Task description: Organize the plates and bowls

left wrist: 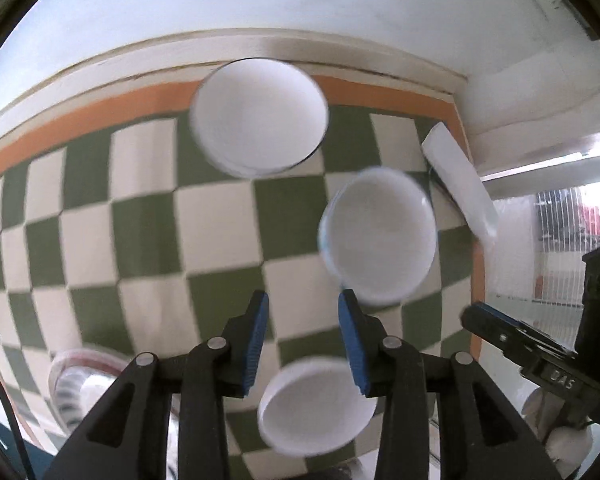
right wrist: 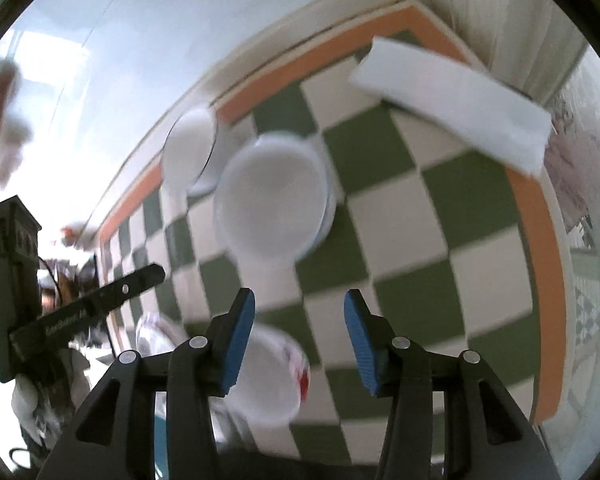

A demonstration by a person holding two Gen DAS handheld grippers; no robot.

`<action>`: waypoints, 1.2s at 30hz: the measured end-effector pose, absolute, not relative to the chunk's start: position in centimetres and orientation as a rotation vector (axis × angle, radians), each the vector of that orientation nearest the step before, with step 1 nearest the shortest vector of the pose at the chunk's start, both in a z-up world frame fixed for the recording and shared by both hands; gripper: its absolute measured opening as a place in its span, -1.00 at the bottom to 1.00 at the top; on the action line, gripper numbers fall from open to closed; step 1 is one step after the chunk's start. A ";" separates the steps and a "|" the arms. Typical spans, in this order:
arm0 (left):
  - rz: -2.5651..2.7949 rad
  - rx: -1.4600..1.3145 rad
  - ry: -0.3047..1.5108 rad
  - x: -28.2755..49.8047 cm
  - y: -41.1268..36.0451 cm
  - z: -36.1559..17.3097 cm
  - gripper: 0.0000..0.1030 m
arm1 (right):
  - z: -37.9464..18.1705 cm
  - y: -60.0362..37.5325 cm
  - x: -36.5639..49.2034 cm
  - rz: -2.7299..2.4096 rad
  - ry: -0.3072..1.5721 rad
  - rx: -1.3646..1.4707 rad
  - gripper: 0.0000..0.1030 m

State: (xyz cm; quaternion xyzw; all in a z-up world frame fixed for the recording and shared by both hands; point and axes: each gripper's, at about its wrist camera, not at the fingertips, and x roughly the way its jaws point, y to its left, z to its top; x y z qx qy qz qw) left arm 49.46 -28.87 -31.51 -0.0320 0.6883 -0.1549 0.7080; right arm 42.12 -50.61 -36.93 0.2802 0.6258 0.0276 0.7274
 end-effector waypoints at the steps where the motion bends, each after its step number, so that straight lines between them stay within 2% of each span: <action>1: -0.347 -0.062 1.537 50.3 -29.6 -32.1 -0.35 | -37.5 -51.0 43.3 0.049 1.379 0.622 -0.04; 5: -0.345 -0.006 1.589 52.8 -32.0 -34.8 -0.35 | -40.1 -52.0 46.4 0.017 1.411 0.640 -0.04; 8: -0.336 0.037 1.609 53.6 -32.8 -36.8 -0.36 | -41.4 -52.3 48.0 0.010 1.423 0.645 -0.13; 9: -0.336 0.048 1.612 53.6 -33.0 -37.2 -0.37 | -41.9 -52.4 48.5 0.016 1.433 0.645 -0.30; 10: -0.336 0.058 1.616 53.7 -33.2 -37.6 -0.52 | -42.3 -52.3 48.7 0.016 1.441 0.644 -0.37; 14: -0.349 0.085 1.617 53.4 -33.6 -38.2 -0.78 | -44.0 -51.9 49.3 0.045 1.477 0.641 -0.79; 16: -0.363 0.086 1.610 53.3 -33.7 -38.3 -0.84 | -44.0 -51.6 49.2 0.048 1.471 0.631 -0.81; 25: -0.367 0.084 1.589 52.3 -33.5 -37.0 -0.85 | -42.8 -51.1 48.5 0.037 1.465 0.583 -0.83; 36: -0.395 0.084 1.528 47.4 -30.7 -31.0 -0.84 | -35.8 -49.2 43.0 0.103 1.411 0.553 -0.84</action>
